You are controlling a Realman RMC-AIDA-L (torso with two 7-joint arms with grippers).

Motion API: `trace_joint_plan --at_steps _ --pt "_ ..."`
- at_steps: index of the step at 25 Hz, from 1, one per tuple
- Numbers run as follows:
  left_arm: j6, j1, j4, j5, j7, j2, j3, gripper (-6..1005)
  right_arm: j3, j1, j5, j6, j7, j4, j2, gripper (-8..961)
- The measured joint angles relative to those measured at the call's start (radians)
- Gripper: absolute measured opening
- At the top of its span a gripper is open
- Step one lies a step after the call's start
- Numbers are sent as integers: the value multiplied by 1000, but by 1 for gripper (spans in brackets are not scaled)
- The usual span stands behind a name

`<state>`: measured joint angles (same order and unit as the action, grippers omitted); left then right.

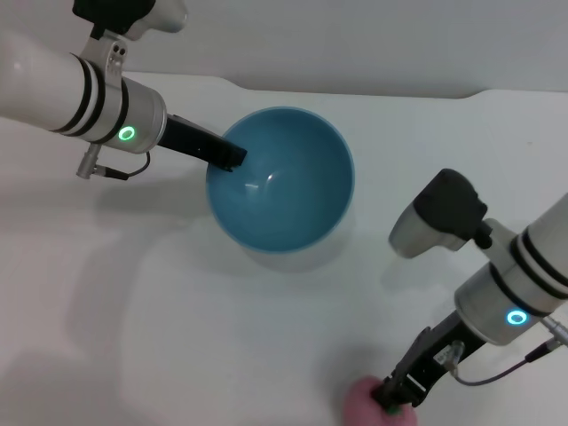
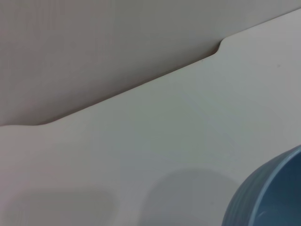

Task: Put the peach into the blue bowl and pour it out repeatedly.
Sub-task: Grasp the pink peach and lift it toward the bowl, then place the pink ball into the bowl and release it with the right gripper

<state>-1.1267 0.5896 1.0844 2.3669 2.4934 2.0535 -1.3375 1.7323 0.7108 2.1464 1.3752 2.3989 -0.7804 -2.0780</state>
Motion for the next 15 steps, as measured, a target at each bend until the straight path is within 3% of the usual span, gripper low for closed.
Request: trace_joint_plan --at_steps 4,10,15 --pt "0 2 0 44 2 -2 -1 -2 -93 -22 -1 44 -16 -3 9 58" --pt "-39 22 -4 103 12 1 -14 -1 -462 -74 -18 277 -186 -38 19 58" --pt "-56 44 -27 104 16 3 -71 -2 -703 -101 -101 442 -316 -83 25 72"
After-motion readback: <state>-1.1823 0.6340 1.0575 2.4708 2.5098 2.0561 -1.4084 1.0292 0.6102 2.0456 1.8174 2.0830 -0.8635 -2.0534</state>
